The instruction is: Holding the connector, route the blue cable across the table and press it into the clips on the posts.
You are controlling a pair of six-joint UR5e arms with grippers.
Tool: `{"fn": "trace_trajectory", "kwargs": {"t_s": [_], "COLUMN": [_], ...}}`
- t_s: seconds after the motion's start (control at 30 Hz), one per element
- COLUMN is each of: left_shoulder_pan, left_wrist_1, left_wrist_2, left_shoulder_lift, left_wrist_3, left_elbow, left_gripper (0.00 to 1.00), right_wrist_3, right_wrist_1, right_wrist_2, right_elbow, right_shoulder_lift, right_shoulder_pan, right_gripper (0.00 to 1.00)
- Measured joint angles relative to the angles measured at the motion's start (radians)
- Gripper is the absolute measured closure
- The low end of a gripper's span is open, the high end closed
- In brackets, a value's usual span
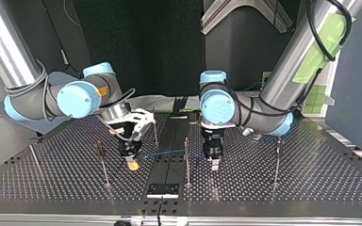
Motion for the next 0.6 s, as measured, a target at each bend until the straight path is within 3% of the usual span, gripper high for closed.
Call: {"fn": "trace_trajectory", "kwargs": {"t_s": [0.17, 0.6], "left_shoulder_pan": [-0.006, -0.029], "left_wrist_1": [-0.045, -0.082], "left_wrist_2": [-0.001, 0.019], "left_shoulder_lift": [0.022, 0.132], "left_wrist_3": [0.001, -0.011], "left_elbow": [-0.016, -0.109], "left_gripper": [0.00, 0.00], "right_wrist_3": [-0.002, -0.006], "right_wrist_1": [0.003, 0.040], "right_wrist_2": [0.000, 0.027], "right_elbow": [0.000, 0.001], "right_shoulder_lift": [-0.001, -0.020], "right_shoulder_pan": [0.000, -0.007], "right_gripper": [1.00, 1.00]}}
